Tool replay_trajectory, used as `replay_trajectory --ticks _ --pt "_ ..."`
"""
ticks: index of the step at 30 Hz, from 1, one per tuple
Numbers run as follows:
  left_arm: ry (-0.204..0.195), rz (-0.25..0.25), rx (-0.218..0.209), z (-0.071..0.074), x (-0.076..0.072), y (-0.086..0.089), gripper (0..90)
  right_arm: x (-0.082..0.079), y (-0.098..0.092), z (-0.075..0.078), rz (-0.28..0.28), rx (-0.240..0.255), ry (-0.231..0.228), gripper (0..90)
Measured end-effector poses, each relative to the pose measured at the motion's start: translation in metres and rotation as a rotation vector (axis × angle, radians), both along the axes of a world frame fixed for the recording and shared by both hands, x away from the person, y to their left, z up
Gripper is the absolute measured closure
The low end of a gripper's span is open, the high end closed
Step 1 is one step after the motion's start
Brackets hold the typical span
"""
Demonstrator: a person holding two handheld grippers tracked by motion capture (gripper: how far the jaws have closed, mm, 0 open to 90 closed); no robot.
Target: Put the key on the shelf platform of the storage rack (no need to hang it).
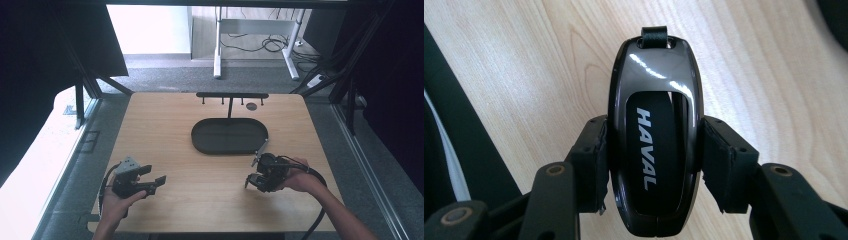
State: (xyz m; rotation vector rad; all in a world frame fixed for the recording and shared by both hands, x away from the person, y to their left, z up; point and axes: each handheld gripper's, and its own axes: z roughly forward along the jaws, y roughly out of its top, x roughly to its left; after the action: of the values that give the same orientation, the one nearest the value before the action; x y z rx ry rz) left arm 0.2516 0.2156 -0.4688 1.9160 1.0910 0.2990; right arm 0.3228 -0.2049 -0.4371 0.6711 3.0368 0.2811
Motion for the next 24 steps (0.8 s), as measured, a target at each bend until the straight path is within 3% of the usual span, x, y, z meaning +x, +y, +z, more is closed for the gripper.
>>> replay_trajectory --ticks 12,24 --pt "-0.001 0.004 -0.001 0.000 0.000 0.001 28.1 0.010 0.001 0.019 -0.002 0.017 -0.033 49.7" --pt "0.000 0.003 -0.001 0.000 0.000 0.000 28.1 0.019 0.010 0.023 0.008 0.021 -0.037 49.7"
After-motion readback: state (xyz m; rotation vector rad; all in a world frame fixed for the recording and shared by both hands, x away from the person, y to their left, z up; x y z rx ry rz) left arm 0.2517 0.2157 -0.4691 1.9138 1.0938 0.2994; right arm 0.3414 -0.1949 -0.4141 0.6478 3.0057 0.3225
